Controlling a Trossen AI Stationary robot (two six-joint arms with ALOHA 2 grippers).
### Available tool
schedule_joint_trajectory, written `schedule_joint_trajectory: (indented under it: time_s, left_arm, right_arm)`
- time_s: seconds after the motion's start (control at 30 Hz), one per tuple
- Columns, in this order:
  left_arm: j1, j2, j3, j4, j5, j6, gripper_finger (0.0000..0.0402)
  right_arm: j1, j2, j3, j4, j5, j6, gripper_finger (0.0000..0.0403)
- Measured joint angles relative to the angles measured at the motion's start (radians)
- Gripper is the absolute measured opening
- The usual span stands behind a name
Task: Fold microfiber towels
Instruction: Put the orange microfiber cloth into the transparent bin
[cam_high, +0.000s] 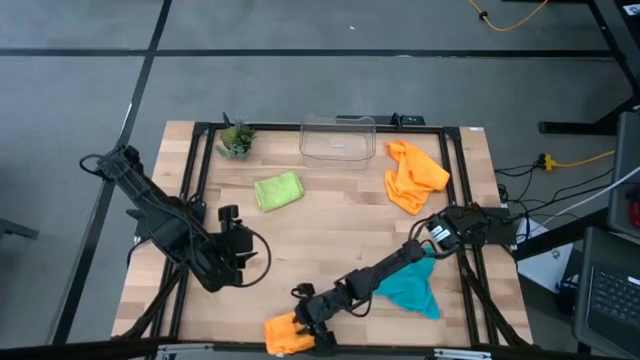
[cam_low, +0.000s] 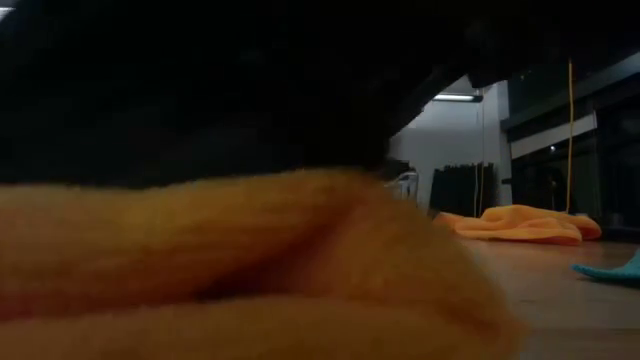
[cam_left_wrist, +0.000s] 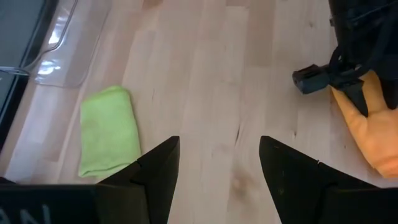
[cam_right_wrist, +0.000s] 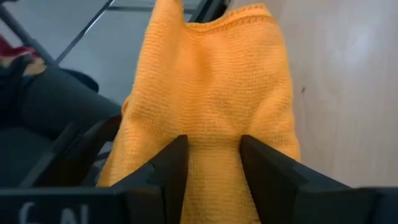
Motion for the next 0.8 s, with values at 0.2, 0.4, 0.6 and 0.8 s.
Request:
schedule_joint_trajectory:
  time_s: [0.2,0.4,0.6,0.8]
  left_arm:
    - [0.000,-0.001,0.000,0.000,-0.004,0.001,0.0213]
    - [0.000,-0.001,0.000,-0.001,-0.004,0.001,0.0213]
    - [0.000,-0.001,0.000,-0.025,-0.004,0.002,0.0213]
    - [0.000,0.000,0.000,-0.065,-0.004,0.002,0.0213]
  right_arm:
    - [-0.027,0.013,0.002,-0.046,0.094,-0.037,0.0154]
    - [-0.122,0.011,0.000,-0.061,0.160,-0.132,0.0154]
    - [-0.245,0.002,-0.003,-0.076,0.157,-0.228,0.0155]
    - [-0.358,-0.064,-0.011,-0.172,0.164,-0.313,0.0155]
